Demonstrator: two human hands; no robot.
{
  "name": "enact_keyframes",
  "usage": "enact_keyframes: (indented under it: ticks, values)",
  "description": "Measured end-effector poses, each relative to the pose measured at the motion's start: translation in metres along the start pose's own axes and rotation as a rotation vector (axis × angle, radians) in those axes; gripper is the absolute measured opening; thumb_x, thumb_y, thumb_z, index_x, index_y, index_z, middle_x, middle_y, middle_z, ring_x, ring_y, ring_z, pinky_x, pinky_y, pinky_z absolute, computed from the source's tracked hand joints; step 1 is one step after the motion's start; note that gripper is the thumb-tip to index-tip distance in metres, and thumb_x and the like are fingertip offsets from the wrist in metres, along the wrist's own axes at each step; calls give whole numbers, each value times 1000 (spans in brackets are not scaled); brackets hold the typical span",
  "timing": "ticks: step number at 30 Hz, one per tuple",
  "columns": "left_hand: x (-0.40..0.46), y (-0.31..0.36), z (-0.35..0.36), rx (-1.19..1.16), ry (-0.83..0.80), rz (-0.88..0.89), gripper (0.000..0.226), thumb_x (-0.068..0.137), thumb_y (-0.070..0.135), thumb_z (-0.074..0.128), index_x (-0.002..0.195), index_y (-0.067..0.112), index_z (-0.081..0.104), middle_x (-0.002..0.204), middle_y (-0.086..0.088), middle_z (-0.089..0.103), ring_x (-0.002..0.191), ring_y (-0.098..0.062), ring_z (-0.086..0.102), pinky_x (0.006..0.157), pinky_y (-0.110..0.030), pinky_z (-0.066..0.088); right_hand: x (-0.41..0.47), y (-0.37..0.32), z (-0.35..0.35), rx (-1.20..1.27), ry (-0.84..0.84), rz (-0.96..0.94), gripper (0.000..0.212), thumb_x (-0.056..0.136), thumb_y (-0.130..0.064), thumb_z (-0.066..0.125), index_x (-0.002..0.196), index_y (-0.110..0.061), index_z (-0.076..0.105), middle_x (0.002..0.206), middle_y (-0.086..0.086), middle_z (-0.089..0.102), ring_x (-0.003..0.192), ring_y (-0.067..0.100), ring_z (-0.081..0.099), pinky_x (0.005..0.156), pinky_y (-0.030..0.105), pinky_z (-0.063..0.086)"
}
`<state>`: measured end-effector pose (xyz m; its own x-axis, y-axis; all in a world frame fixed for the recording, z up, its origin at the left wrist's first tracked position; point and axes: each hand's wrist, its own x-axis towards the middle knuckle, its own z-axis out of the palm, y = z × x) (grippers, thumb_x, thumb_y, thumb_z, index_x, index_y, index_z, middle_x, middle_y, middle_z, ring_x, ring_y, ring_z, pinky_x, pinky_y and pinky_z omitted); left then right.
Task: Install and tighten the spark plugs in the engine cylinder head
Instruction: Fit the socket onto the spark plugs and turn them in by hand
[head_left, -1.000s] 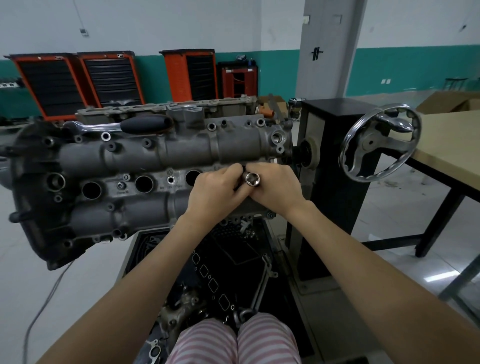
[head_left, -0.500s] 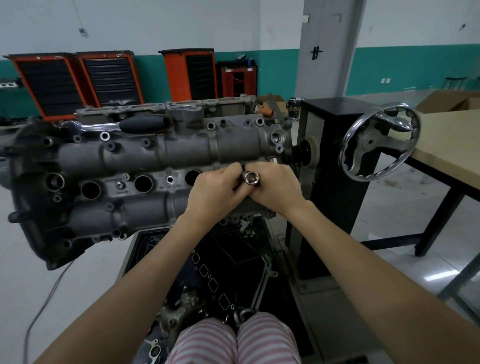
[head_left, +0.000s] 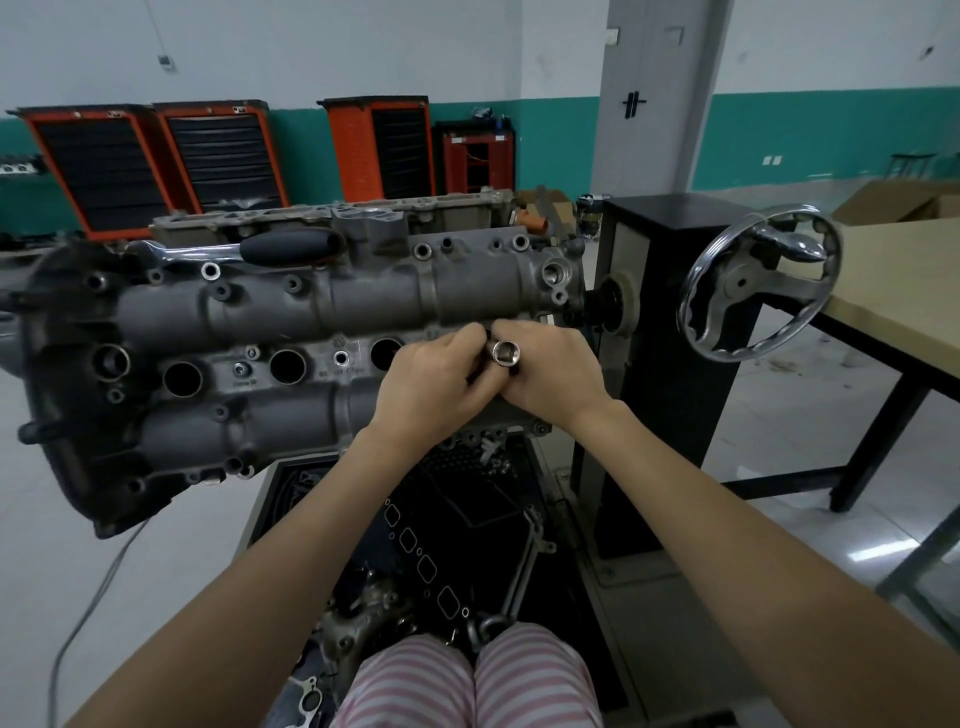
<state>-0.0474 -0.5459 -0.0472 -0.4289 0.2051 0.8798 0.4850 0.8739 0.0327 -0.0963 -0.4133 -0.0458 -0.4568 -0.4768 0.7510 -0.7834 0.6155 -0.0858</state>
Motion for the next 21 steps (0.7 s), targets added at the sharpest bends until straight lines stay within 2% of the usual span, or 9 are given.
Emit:
enact_keyframes:
  ticks: [4,8,10,14,16,21]
  values:
    - [0,3,-3,-68,-34,-53,28,82,29,47,69,4,43,54,3,40,39,-22,41,38,-26,29,1,0,0,-33,-33,7,17,74,-21,61,74,-10,48,63,2,57,56,27,55,47,27,27]
    - [1,1,-1,-30,-19,-66,33,81,30,52,63,3,45,48,-3,43,39,-24,42,42,-23,27,0,1,0,9,-37,-7,10,76,-17,59,70,-10,61,67,1,63,62,25,59,47,31,40]
    - [1,0,0,1,-3,-48,36,82,29,54,58,3,47,45,-6,46,38,-26,45,44,-22,28,-1,1,0,26,-13,-8,11,74,-17,58,67,-9,61,65,2,63,60,25,59,47,31,41]
    - [0,1,0,-14,-4,-28,33,82,28,50,61,4,44,47,-4,44,38,-27,43,44,-21,26,0,0,0,-14,-10,15,19,73,-20,63,70,-11,46,62,3,58,56,27,56,47,26,28]
    - [0,2,-1,-46,-15,-51,29,82,28,48,66,4,43,52,3,38,39,-24,42,42,-22,26,1,-1,0,-28,-38,22,23,74,-23,62,74,-15,41,65,2,57,58,27,56,48,27,28]
    - [1,1,0,-5,-5,-51,32,81,30,52,63,4,45,48,-2,45,39,-22,44,42,-22,28,-1,0,-2,3,-31,-5,7,75,-16,61,73,-9,62,69,2,64,64,26,61,48,33,43]
